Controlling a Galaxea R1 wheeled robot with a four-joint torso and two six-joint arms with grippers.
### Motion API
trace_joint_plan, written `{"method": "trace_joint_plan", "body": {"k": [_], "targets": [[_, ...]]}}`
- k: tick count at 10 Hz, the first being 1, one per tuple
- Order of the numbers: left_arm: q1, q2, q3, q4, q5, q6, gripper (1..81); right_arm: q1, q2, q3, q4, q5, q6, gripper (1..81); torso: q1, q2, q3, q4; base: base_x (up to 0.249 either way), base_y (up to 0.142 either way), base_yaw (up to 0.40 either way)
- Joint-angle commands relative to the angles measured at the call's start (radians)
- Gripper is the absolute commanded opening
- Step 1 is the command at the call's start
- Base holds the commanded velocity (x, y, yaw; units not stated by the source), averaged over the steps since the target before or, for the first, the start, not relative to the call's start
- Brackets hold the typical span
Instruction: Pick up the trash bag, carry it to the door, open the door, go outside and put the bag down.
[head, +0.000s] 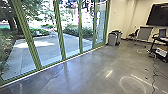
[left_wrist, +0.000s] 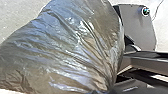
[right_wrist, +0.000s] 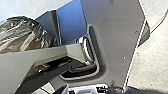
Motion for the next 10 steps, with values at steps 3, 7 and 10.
{"method": "trace_joint_plan", "body": {"k": [3,7,10], "targets": [[-0.057,-0.004,-0.002,0.005,0.073,0.008,1.0,0.036,0.000,0.007,-0.009,-0.053,-0.004,81.1,0.000,0.000,0.000,0.000,0.133,0.000,0.000],[-0.057,-0.002,-0.002,0.005,0.073,0.008,1.0,0.036,0.000,0.007,-0.010,-0.053,-0.004,81.1,0.000,0.000,0.000,0.000,0.151,0.000,0.000],[-0.057,-0.002,-0.002,0.003,0.073,0.008,1.0,0.036,0.000,0.004,-0.009,-0.053,-0.004,81.1,0.000,0.000,0.000,0.000,0.151,-0.023,0.000]]}}
